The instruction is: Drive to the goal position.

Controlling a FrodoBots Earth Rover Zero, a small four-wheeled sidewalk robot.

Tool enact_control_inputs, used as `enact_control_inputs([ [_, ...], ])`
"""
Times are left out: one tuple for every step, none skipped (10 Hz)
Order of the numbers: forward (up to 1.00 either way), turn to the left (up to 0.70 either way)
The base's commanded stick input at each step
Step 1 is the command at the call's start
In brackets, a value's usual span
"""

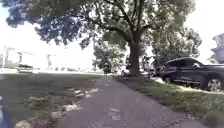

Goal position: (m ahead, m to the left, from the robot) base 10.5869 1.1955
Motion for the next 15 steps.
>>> enact_control_inputs([
  [0.7, 0.0],
  [0.7, 0.0],
  [0.7, 0.0],
  [0.7, 0.0],
  [0.7, 0.0],
  [0.7, 0.0],
  [0.7, 0.0],
  [0.7, 0.0],
  [0.7, 0.0],
  [0.7, 0.0],
  [0.7, 0.0],
  [0.7, 0.0],
  [0.7, 0.0],
  [0.7, 0.0],
  [0.7, 0.0],
])
